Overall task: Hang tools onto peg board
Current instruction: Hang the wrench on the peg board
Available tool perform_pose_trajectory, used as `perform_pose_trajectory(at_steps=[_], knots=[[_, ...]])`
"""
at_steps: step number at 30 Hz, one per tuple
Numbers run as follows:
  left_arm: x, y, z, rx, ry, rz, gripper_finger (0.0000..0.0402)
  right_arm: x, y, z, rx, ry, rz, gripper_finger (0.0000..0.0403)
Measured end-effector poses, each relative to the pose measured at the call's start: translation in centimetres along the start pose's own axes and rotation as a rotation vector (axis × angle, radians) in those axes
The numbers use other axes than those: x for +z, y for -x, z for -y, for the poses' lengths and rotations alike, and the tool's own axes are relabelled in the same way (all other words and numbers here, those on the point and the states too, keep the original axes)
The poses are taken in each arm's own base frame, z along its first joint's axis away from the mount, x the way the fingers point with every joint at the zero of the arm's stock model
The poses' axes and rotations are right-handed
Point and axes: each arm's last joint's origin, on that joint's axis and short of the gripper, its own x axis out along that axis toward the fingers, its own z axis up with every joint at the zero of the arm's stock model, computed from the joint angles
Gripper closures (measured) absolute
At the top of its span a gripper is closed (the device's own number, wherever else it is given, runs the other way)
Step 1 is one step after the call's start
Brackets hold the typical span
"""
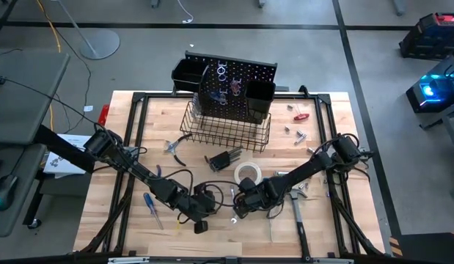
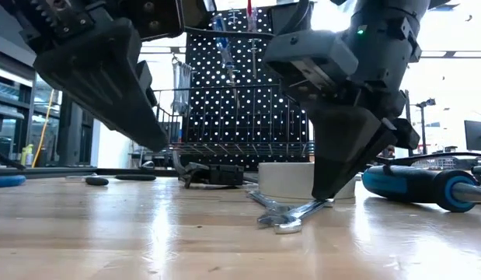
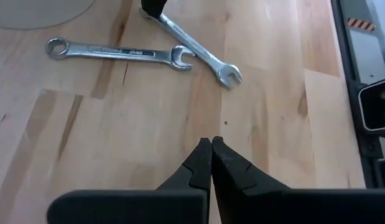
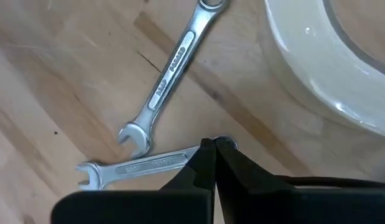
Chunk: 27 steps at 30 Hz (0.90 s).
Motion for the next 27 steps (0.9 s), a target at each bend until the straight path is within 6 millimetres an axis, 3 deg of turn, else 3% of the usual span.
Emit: perform_pose_trajectory(at_steps=[18, 27], knots=[[0.1, 0.0, 0.0, -0.004, 0.005, 0.009, 0.0401, 0.8, 1.4, 0.5, -0.025, 0.044, -0.009, 0.0403], [0.3, 0.0, 0.1, -0.013, 0.003, 0.022, 0.0401, 1.0, 1.2, 0.4, 0.007, 0.063, -0.029, 0.0403]])
